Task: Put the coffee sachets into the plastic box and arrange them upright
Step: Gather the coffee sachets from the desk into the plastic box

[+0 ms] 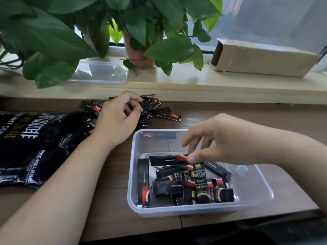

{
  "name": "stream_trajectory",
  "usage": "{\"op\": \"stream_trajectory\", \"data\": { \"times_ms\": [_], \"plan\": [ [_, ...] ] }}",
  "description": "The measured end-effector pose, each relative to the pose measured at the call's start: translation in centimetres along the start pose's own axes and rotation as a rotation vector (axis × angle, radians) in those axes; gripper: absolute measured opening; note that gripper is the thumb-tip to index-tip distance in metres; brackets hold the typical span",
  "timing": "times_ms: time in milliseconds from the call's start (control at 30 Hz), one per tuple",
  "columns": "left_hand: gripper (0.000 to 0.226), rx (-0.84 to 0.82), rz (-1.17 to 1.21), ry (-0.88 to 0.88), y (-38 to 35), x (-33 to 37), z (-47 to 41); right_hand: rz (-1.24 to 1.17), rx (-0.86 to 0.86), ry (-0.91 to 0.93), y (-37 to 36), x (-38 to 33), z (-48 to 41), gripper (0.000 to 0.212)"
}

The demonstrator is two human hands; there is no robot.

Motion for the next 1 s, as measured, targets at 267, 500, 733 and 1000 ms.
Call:
{"op": "stream_trajectory", "data": {
  "times_ms": [267,500,733,1000],
  "plan": [
    [0.024,-0.025,0.018,-0.020,-0.4,0.2,-0.2,0.181,-0.088,-0.216,-2.3,1.2,3.1,0.050],
    [0.028,-0.033,0.073,0.009,-0.6,0.4,0.0,0.368,-0.073,-0.225,-4.8,0.6,-0.1,0.052],
    [0.032,-0.023,0.104,0.046,-0.5,0.6,0.0,0.420,0.009,-0.060,-3.6,0.1,0.2,0.055],
    [0.007,-0.484,0.381,-0.158,-0.9,4.8,1.2,0.337,0.047,-0.077,-4.8,1.2,-1.2,0.042]
  ]
}}
Point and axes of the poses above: each hand's wrist, its own z-axis away from the middle knuckle, its own y-axis out of the back of the hand, x = y × z, the point moved 3 cm from there along -z, towards the middle knuckle, and after that the axes turned 10 degrees about -x, right-handed, at the moved point
